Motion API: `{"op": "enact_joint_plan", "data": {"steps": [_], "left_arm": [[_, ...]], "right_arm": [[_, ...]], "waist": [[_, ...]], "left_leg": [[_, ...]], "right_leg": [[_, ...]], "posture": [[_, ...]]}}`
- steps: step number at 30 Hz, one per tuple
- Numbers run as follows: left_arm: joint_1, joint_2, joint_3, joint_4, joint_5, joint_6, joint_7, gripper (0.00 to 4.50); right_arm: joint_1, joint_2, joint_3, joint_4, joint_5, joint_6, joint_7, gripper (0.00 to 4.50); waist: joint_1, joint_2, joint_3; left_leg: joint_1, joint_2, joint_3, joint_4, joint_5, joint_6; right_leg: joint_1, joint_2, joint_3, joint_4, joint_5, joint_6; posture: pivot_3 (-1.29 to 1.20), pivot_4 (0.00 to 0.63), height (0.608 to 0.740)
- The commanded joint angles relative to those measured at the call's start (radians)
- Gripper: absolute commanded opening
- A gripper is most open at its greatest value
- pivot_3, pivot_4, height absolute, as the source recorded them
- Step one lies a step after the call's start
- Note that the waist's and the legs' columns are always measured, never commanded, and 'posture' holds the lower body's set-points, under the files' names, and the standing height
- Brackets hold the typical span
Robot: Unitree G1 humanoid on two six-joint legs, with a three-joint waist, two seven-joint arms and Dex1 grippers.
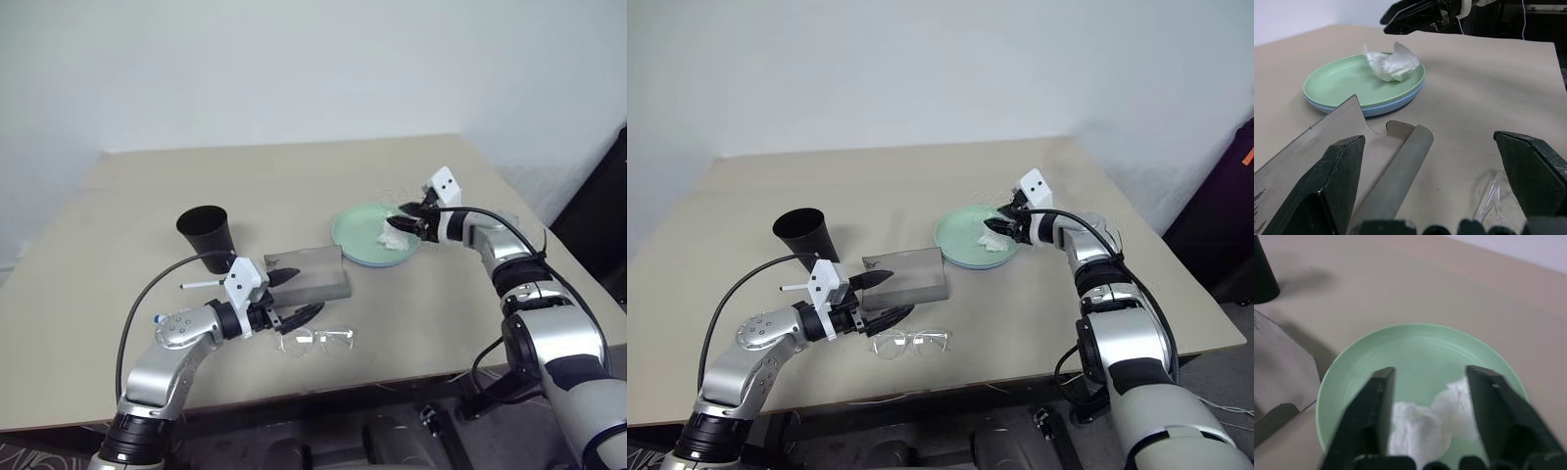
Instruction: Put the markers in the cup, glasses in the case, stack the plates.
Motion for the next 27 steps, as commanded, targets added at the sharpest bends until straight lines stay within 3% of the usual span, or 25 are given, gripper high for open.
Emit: {"op": "enact_joint_plan", "data": {"steps": [1, 3, 7, 10, 18, 27], "left_arm": [[-0.01, 0.026, -0.004, -0.039, 0.016, -0.005, -0.007, 4.5], [-0.021, 0.058, -0.02, -0.029, 0.032, -0.004, -0.039, 4.5], [-0.107, 0.153, -0.057, 0.017, 0.037, -0.005, -0.175, 4.5], [-0.192, 0.215, -0.099, 0.071, 0.047, -0.013, -0.291, 4.5], [-0.406, 0.252, -0.237, 0.261, 0.11, -0.024, -0.537, 4.5], [-0.584, 0.161, -0.389, 0.476, 0.239, -0.126, -0.693, 4.5]], "right_arm": [[-0.034, -0.015, -0.037, -0.022, 0.018, -0.042, 0.028, 3.35], [-0.018, -0.024, -0.054, -0.059, 0.056, -0.02, 0.118, 3.35], [0.109, -0.069, -0.034, -0.293, 0.155, 0.11, 0.434, 3.35], [0.208, -0.094, -0.006, -0.472, 0.196, 0.209, 0.527, 3.35], [0.326, -0.074, 0.004, -0.661, 0.218, 0.294, 0.474, 3.35], [0.437, -0.06, 0.008, -0.81, 0.249, 0.332, 0.399, 3.35]], "waist": [[-0.002, 0.0, 0.0], [-0.002, 0.0, 0.0], [0.006, 0.0, 0.0], [0.006, 0.001, 0.0], [0.003, 0.002, 0.0], [0.008, 0.002, 0.0]], "left_leg": [[0.0, 0.0, 0.0, 0.0, 0.0, 0.0], [0.0, 0.0, 0.0, 0.0, 0.0, 0.0], [-0.001, 0.0, -0.003, 0.0, 0.0, 0.0], [-0.001, 0.0, -0.007, 0.001, 0.0, 0.0], [0.0, 0.0, -0.009, 0.001, 0.0, 0.0], [-0.003, -0.001, -0.01, 0.001, 0.0, 0.0]], "right_leg": [[0.0, 0.0, 0.0, 0.0, 0.0, 0.0], [0.0, 0.0, 0.0, 0.0, 0.0, 0.0], [0.001, 0.0, -0.003, 0.0, 0.0, 0.0], [0.002, 0.0, -0.007, 0.0, 0.0, 0.0], [0.002, 0.001, -0.009, 0.001, 0.0, 0.0], [0.002, 0.001, -0.009, -0.001, -0.001, 0.0]], "posture": [[0.0, 0.0, 0.74], [0.0, 0.0, 0.74], [0.0, 0.0, 0.74], [0.0, 0.0, 0.74], [0.0, 0.0, 0.74], [0.0, 0.0, 0.74]]}}
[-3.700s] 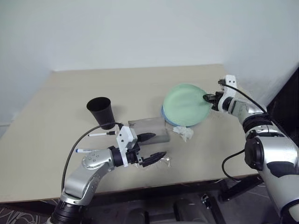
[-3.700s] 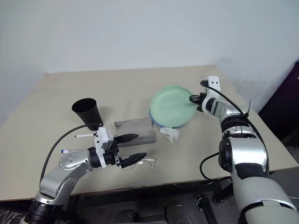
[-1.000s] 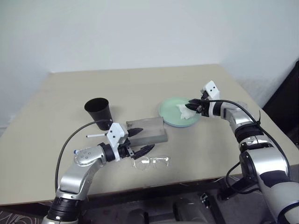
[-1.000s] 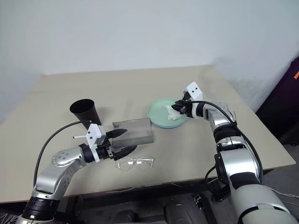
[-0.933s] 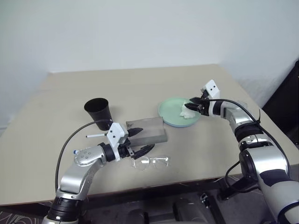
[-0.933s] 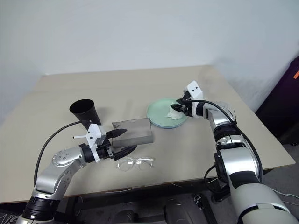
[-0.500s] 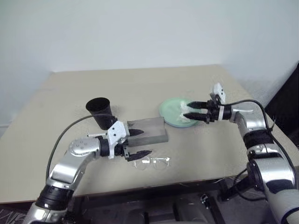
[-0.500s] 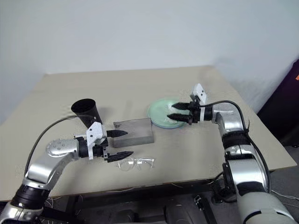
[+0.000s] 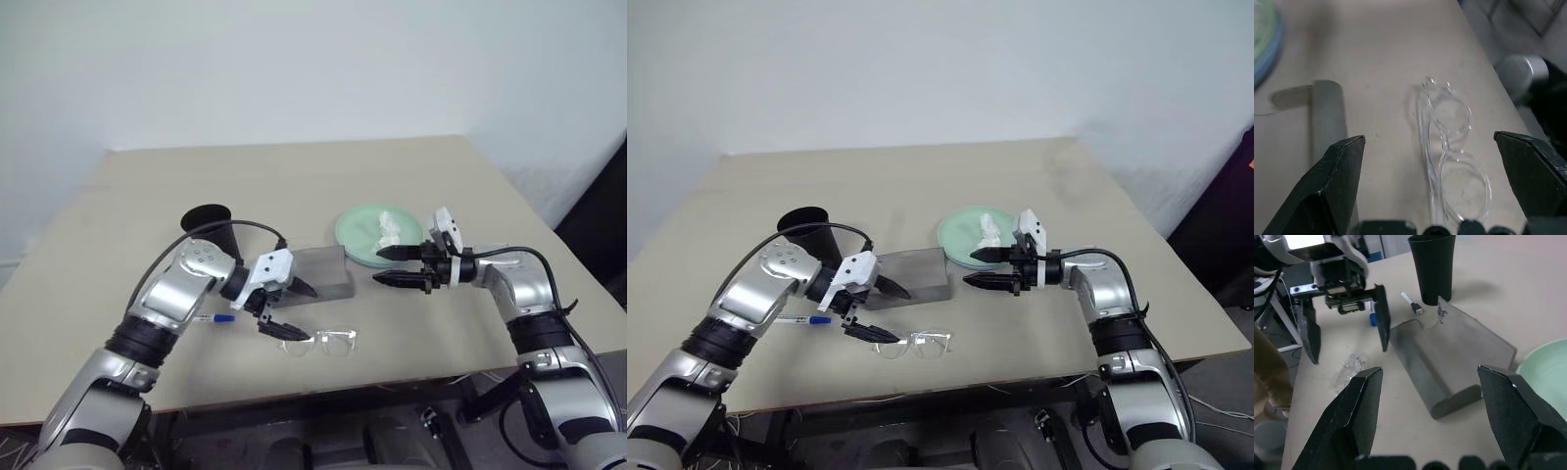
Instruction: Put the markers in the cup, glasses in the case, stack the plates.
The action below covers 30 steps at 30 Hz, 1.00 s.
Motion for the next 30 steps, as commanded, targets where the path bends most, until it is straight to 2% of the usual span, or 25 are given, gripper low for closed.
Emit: {"op": "enact_joint_plan", "data": {"steps": [1, 9, 12, 16, 25, 28, 30], "left_arm": [[-0.062, -0.03, -0.023, 0.041, 0.038, -0.047, -0.043, 4.5], [-0.09, -0.116, -0.061, 0.127, 0.11, -0.114, -0.045, 4.5], [-0.081, -0.125, -0.068, 0.138, 0.128, -0.133, -0.046, 3.88], [-0.066, -0.132, -0.078, 0.143, 0.158, -0.147, -0.033, 2.54], [-0.052, -0.126, -0.077, 0.135, 0.18, -0.152, -0.04, 2.54], [-0.047, -0.123, -0.078, 0.13, 0.18, -0.153, -0.049, 1.93], [-0.046, -0.12, -0.077, 0.125, 0.182, -0.148, -0.053, 1.26]], "right_arm": [[0.015, -0.008, -0.016, -0.079, 0.032, 0.008, -0.027, 3.35], [0.059, -0.023, -0.016, -0.141, 0.048, 0.019, -0.068, 3.35], [0.065, -0.03, -0.015, -0.147, 0.051, 0.021, -0.074, 3.4], [0.064, -0.035, -0.011, -0.142, 0.049, 0.017, -0.084, 3.4], [0.041, -0.03, 0.001, -0.109, 0.035, -0.003, -0.096, 3.4], [0.035, -0.029, 0.004, -0.1, 0.035, -0.01, -0.1, 3.4], [0.033, -0.03, 0.007, -0.095, 0.033, -0.016, -0.104, 3.4]], "waist": [[0.0, 0.0, 0.0], [-0.001, 0.0, 0.0], [0.0, 0.0, 0.0], [-0.001, -0.001, 0.0], [-0.001, -0.001, 0.0], [-0.001, -0.001, 0.0], [-0.001, -0.001, 0.0]], "left_leg": [[0.0, 0.0, 0.0, 0.0, 0.0, 0.0], [0.001, 0.0, 0.0, 0.001, 0.0, 0.0], [0.0, 0.0, 0.0, 0.001, 0.0, 0.0], [0.0, 0.0, 0.0, 0.001, 0.0, 0.0], [0.001, 0.0, 0.0, 0.001, 0.0, 0.0], [0.001, 0.0, 0.0, 0.002, 0.0, 0.0], [0.001, 0.0, 0.0, 0.002, 0.0, 0.0]], "right_leg": [[0.0, 0.0, 0.0, 0.0, 0.0, 0.0], [0.0, 0.0, 0.0, 0.001, 0.0, 0.0], [0.0, 0.0, 0.0, 0.001, 0.0, 0.0], [0.0, 0.0, 0.0, 0.001, 0.0, 0.0], [0.001, 0.0, 0.0, 0.001, 0.0, 0.0], [0.001, 0.0, 0.0, 0.001, 0.0, 0.0], [0.001, 0.0, 0.0, 0.001, 0.0, 0.0]], "posture": [[0.0, 0.0, 0.74], [0.0, 0.0, 0.74], [0.0, 0.0, 0.74], [0.0, 0.0, 0.74], [0.0, 0.0, 0.74], [0.0, 0.0, 0.74], [0.0, 0.0, 0.74]]}}
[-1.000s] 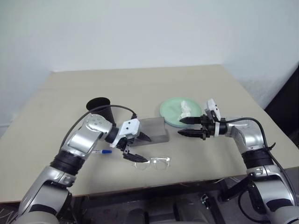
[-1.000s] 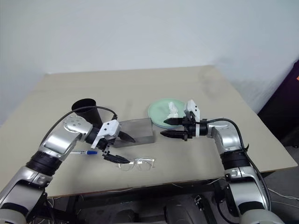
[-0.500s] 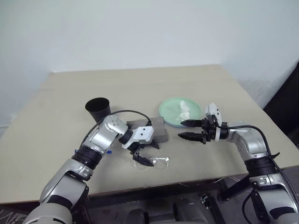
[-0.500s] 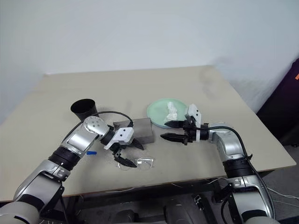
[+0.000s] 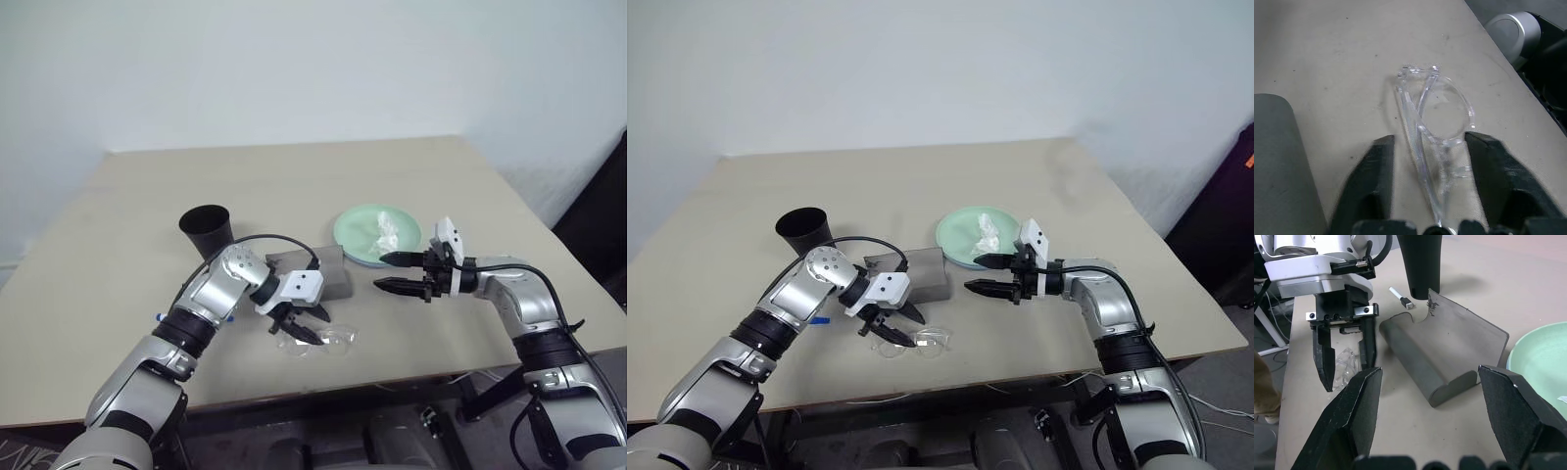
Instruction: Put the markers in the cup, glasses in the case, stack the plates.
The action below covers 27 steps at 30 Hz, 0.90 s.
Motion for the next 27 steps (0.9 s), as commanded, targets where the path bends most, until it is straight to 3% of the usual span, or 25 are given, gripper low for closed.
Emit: {"op": "enact_joint_plan", "data": {"steps": [1, 4, 27], "left_arm": [[0.0, 0.013, 0.005, -0.024, 0.011, -0.004, -0.002, 0.85], [0.0, 0.013, 0.006, -0.025, 0.013, -0.003, -0.003, 0.01], [0.002, 0.013, 0.009, -0.029, 0.014, -0.001, -0.004, 0.01]], "right_arm": [[-0.029, -0.004, -0.012, -0.003, 0.007, -0.025, -0.008, 3.4], [-0.031, -0.005, -0.01, 0.001, 0.007, -0.029, -0.009, 3.4], [-0.032, -0.006, -0.008, 0.006, 0.009, -0.033, -0.01, 3.4]], "waist": [[0.0, 0.0, 0.0], [0.002, 0.0, 0.0], [0.005, 0.0, -0.001]], "left_leg": [[0.0, 0.0, 0.0, 0.0, 0.0, 0.0], [0.001, 0.0, -0.001, 0.0, 0.0, 0.0], [0.001, 0.0, -0.001, 0.005, 0.0, 0.0]], "right_leg": [[0.0, 0.0, 0.0, 0.0, 0.0, 0.0], [0.002, 0.0, 0.0, 0.0, 0.0, 0.0], [0.003, 0.0, 0.0, 0.002, 0.0, 0.0]], "posture": [[0.0, 0.0, 0.74], [0.0, 0.0, 0.74], [0.0, 0.0, 0.74]]}}
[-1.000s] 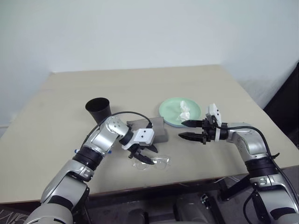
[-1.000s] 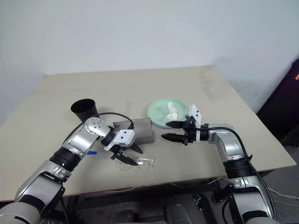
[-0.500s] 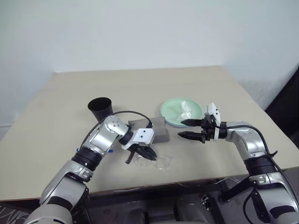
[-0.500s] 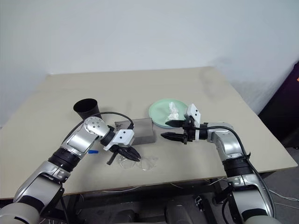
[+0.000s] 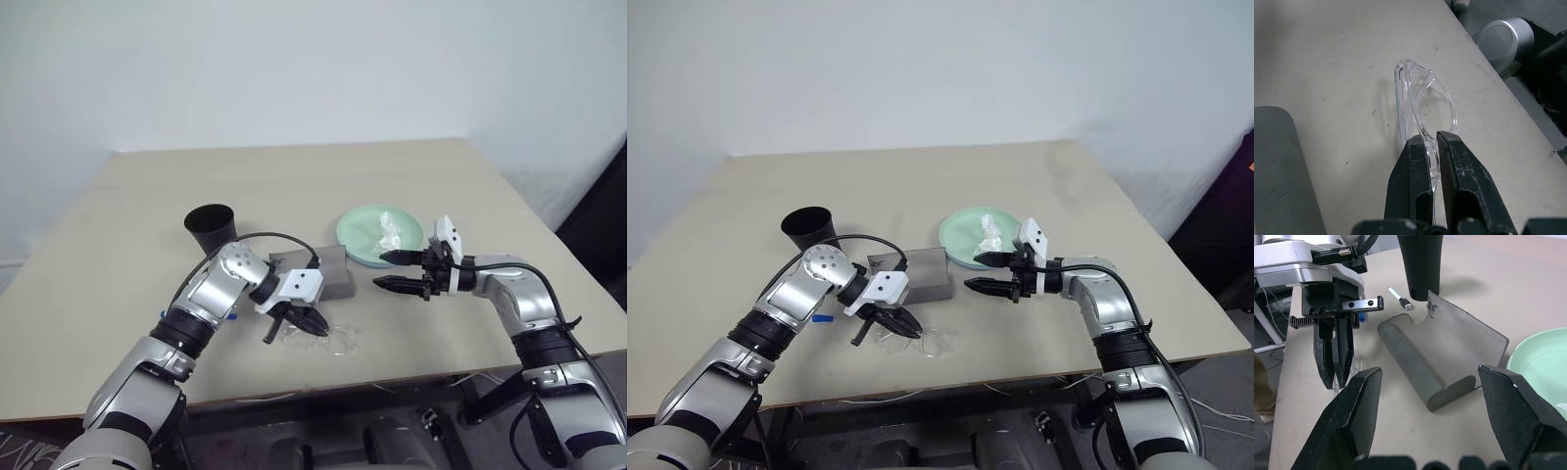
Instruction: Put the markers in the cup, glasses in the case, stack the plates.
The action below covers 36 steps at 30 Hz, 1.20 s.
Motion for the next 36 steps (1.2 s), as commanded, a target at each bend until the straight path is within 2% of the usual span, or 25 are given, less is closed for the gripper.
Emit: {"op": "enact_joint_plan", "data": {"steps": [1, 7, 9, 11, 20, 30, 36], "left_arm": [[0.001, 0.01, -0.007, 0.006, 0.026, -0.002, 0.008, 0.01], [0.0, 0.012, -0.007, 0.004, 0.029, -0.003, 0.01, 0.01], [-0.064, 0.032, 0.145, -0.05, -0.132, 0.125, -0.005, 0.01], [-0.08, 0.04, 0.207, -0.084, -0.2, 0.186, -0.009, 0.01], [-0.072, 0.036, 0.201, -0.101, -0.192, 0.2, 0.012, 0.01], [-0.245, -0.006, 0.182, 0.252, 0.0, -0.078, 0.221, 0.01], [-0.303, -0.047, 0.158, 0.431, 0.076, -0.188, 0.242, 0.01]], "right_arm": [[-0.027, -0.006, -0.013, -0.015, 0.013, -0.014, 0.0, 3.4], [-0.028, -0.006, -0.013, -0.013, 0.011, -0.016, -0.005, 3.4], [-0.067, -0.002, -0.017, 0.057, -0.02, -0.051, -0.035, 3.4], [-0.086, -0.001, -0.016, 0.093, -0.031, -0.071, -0.047, 3.4], [-0.087, -0.002, -0.015, 0.106, -0.032, -0.087, -0.044, 3.4], [-0.081, 0.002, -0.017, 0.095, -0.029, -0.086, -0.051, 3.4], [-0.073, 0.007, -0.017, 0.084, -0.027, -0.083, -0.061, 3.4]], "waist": [[0.0, 0.0, 0.0], [0.0, 0.0, 0.0], [0.0, 0.0, 0.001], [-0.004, -0.001, 0.001], [-0.004, 0.0, 0.001], [-0.004, 0.0, 0.001], [-0.004, 0.0, 0.001]], "left_leg": [[0.0, 0.0, 0.0, 0.0, 0.0, 0.0], [0.0, 0.0, 0.0, 0.0, 0.0, 0.0], [0.0, 0.0, 0.0, 0.0, 0.0, 0.0], [-0.002, 0.0, 0.0, 0.002, 0.0, 0.0], [-0.003, 0.0, -0.002, 0.0, 0.0, 0.0], [-0.002, -0.001, -0.003, 0.001, 0.0, 0.0], [-0.003, -0.001, -0.003, 0.0, 0.0, 0.0]], "right_leg": [[0.0, 0.0, 0.0, 0.0, 0.0, 0.0], [0.0, 0.0, 0.0, 0.0, 0.0, 0.0], [0.0, 0.0, 0.0, 0.0, 0.0, 0.0], [-0.002, 0.0, 0.0, 0.001, 0.0, 0.0], [-0.002, 0.0, -0.001, -0.001, 0.0, 0.001], [-0.001, 0.0, -0.001, 0.0, 0.0, 0.0], [-0.001, 0.0, -0.002, -0.001, 0.0, 0.001]], "posture": [[0.0, 0.0, 0.74], [0.0, 0.0, 0.74], [0.0, 0.0, 0.74], [0.0, 0.0, 0.74], [0.0, 0.0, 0.74], [0.0, 0.0, 0.74], [0.0, 0.0, 0.74]]}}
